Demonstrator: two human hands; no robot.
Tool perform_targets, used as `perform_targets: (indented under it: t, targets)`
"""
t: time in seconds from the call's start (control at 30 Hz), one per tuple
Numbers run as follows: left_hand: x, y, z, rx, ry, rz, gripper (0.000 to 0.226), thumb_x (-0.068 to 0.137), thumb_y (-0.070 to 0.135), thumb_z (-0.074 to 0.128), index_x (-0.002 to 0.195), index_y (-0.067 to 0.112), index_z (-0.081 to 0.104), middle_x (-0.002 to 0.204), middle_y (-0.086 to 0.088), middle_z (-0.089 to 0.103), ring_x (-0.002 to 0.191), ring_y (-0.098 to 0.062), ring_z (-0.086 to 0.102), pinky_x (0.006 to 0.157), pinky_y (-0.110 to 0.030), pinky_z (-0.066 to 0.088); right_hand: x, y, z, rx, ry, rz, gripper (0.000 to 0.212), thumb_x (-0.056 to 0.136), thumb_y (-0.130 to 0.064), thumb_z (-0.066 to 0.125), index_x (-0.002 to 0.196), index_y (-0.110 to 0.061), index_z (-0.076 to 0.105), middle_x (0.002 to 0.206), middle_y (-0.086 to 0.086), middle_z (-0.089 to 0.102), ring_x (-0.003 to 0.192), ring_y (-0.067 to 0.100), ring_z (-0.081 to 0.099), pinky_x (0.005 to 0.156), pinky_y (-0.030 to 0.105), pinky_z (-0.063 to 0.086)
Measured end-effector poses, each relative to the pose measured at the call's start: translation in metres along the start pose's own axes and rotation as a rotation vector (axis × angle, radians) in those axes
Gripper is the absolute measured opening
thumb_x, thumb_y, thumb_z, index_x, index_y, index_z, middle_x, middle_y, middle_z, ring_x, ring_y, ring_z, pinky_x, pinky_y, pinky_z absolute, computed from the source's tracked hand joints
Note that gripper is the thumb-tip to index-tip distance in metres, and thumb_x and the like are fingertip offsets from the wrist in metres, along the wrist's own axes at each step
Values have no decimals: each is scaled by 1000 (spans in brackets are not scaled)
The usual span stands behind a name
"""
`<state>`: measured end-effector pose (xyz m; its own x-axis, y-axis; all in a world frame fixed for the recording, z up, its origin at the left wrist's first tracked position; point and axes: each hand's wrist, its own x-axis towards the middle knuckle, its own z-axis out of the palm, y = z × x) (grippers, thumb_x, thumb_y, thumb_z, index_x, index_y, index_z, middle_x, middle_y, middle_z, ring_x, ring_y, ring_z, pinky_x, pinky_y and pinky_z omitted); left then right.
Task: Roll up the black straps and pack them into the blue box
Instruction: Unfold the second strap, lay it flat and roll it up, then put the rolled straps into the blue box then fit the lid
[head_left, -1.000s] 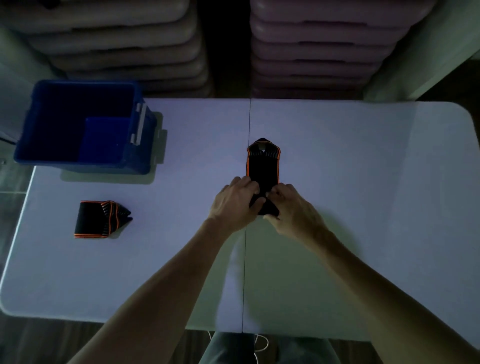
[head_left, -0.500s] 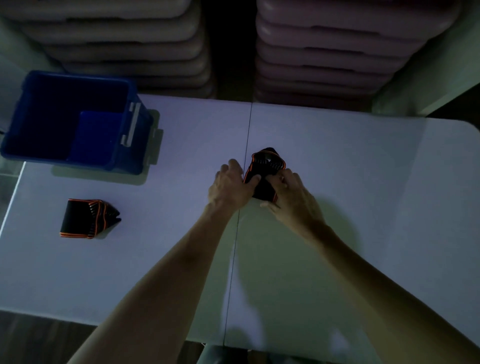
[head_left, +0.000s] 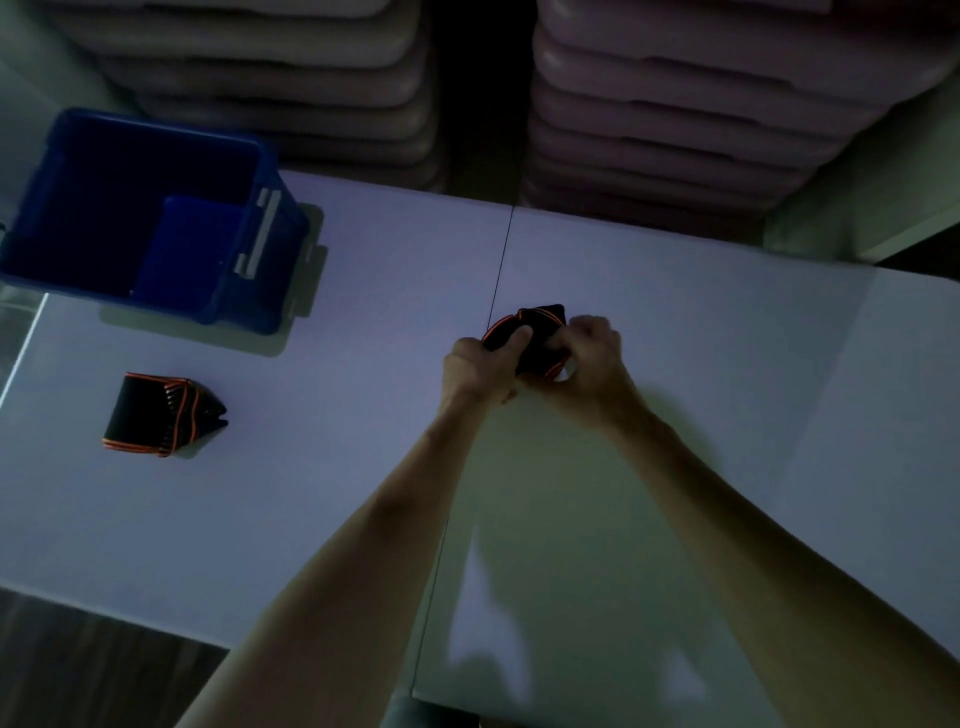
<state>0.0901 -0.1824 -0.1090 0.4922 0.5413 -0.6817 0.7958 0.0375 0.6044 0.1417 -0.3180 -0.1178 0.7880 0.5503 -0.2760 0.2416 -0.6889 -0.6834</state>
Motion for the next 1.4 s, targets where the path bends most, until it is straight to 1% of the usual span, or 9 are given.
perform_targets:
  t: [0.1, 0.17, 0.33, 0.5, 0.6, 0.73, 0.97, 1.13, 1.4]
  targets:
    - [-1, 3, 1, -31, 12, -4, 48, 84, 44, 68, 100, -2, 66, 80, -12, 70, 65, -25, 72, 60, -38, 63, 1, -3, 0, 89, -12, -12, 59, 54, -60, 68, 89, -16, 52, 99, 11, 58, 92, 27, 54, 67, 22, 38]
    - [0, 0, -1, 10, 27, 8, 48, 82, 41, 67, 103, -1, 67, 91, -14, 71, 75, -27, 71, 55, -30, 58, -4, -9, 2, 219, 10, -3, 54, 63, -36, 81, 96, -15, 44, 99, 10, 59, 85, 24, 57, 60, 13, 40]
    - [-9, -1, -30, 25, 87, 138, 40, 79, 43, 67, 98, 8, 74, 90, -8, 74, 87, -23, 70, 68, -29, 55, -13, -35, 5, 461, 115, 56, 78, 69, -12, 84, 128, -17, 34, 107, -7, 51, 85, -1, 64, 68, 13, 53]
    - [-21, 9, -82, -19, 199, 303, 38, 86, 45, 67, 97, 9, 70, 80, -7, 73, 74, -24, 70, 60, -35, 56, -4, -89, 13, 375, 205, 10, 68, 70, -27, 86, 131, -16, 58, 125, 2, 51, 108, 12, 59, 85, 12, 48]
    - [-26, 18, -129, -19, 248, 417, 34, 88, 42, 66, 98, 9, 72, 76, -3, 72, 64, -16, 66, 53, -27, 49, 6, -134, 29, 383, 298, -73, 58, 69, -24, 86, 122, -11, 66, 122, 4, 49, 102, 13, 63, 91, 29, 56]
    - [-21, 34, -215, 60, 235, 488, 30, 88, 35, 64, 112, 16, 71, 94, 2, 70, 82, -13, 64, 59, -15, 43, 23, -210, 47, 360, 354, -128, 48, 74, -22, 84, 117, -9, 69, 112, 4, 54, 89, 2, 62, 85, 24, 57]
    - [42, 26, -364, 140, 171, 426, 19, 82, 33, 72, 90, 18, 63, 72, 5, 63, 67, -12, 61, 58, -25, 45, 70, -328, 88, 105, 168, -248, 38, 81, -30, 76, 112, -15, 60, 96, -5, 69, 87, 10, 65, 72, 20, 51]
    - [87, 11, -397, 250, -8, 313, 17, 77, 31, 71, 81, 16, 67, 77, -7, 69, 71, -23, 67, 63, -34, 55, 109, -351, 117, -176, -142, -223, 36, 83, -25, 68, 111, -22, 45, 87, 3, 68, 82, 22, 63, 77, 40, 52]
    - [124, 5, -374, 520, -253, 222, 9, 89, 21, 58, 84, 13, 55, 83, -5, 60, 70, -17, 55, 59, -29, 42, 126, -340, 146, -726, -354, -263, 24, 76, -5, 50, 98, -14, 51, 73, 4, 58, 87, 25, 57, 118, 47, -2]
